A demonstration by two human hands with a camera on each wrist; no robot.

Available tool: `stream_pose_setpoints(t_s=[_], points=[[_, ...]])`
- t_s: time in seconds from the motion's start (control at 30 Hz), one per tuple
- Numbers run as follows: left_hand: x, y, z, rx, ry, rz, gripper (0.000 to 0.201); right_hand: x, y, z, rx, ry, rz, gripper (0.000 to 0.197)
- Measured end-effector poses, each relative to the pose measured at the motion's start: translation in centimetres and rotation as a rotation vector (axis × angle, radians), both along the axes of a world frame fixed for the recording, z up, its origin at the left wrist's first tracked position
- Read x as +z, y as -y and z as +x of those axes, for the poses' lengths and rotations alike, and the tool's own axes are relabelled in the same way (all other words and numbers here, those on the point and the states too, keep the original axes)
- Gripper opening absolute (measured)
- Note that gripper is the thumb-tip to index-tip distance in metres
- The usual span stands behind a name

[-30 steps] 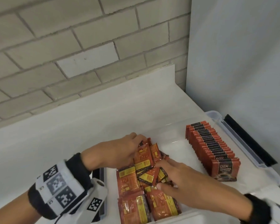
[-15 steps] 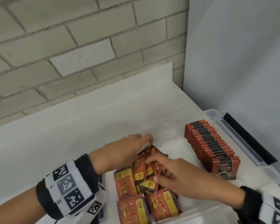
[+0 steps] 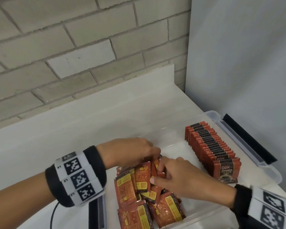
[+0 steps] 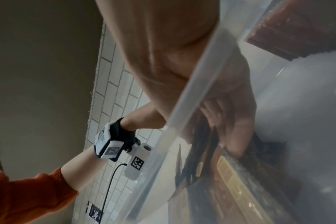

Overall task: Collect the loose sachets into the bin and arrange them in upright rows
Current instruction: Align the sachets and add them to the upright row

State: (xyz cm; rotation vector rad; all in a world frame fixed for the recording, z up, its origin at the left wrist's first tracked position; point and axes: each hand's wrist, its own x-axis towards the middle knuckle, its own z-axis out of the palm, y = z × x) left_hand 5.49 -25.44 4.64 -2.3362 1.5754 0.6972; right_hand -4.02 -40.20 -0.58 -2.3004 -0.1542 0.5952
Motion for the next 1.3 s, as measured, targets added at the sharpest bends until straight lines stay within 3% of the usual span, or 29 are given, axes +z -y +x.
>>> stream_pose_setpoints(t_s=[0.2, 0.3, 0.43, 0.53, 0.73, 0.87, 1.07, 1.17, 1.3], points=[[0.5, 0.6, 0.9, -0.142, 0.073, -0.095, 0.009, 0.6, -0.3, 0.0, 0.016, 0.073, -0.018, 0.044], [0.7, 0.7, 1.3, -0.149, 0.006, -0.108, 0.011, 0.5, -0.6, -0.1, 0.008, 0.08, -0.004, 0.05], [0.5, 0.8, 1.4, -0.08, -0.119, -0.053, 0.012, 0.0, -0.7, 0.0, -0.003, 0.062, 0.039, 0.031], [0.5, 0.5, 1.2, -0.032, -0.177, -0.05, 0.021, -0.1, -0.6, 0.2, -0.038, 0.029, 0.181, 0.027], [2.0, -0.6, 0.8, 0.295, -0.466, -0.214, 0.019, 0.9, 0.4, 0.4, -0.186, -0.061, 0.508, 0.007], [2.3, -0.6, 0.5, 0.408, -0.465, -0.286, 0.032, 1.6, 0.8, 0.5, -0.256, -0.201, 0.721, 0.01], [2.7, 0.8, 0.0, 0.506, -0.42, -0.414, 0.041, 2.7, 1.8, 0.3, -0.414, -0.391, 1.077, 0.032], [2.6, 2.2, -0.4, 0.512, -0.36, -0.444, 0.044, 2.4, 3.1, -0.2, -0.35, -0.269, 0.975, 0.044], [2.1, 3.8, -0.9, 0.572, -0.374, -0.511, 0.05, 1.7, 5.1, -0.8, -0.41, -0.171, 0.942, 0.039]])
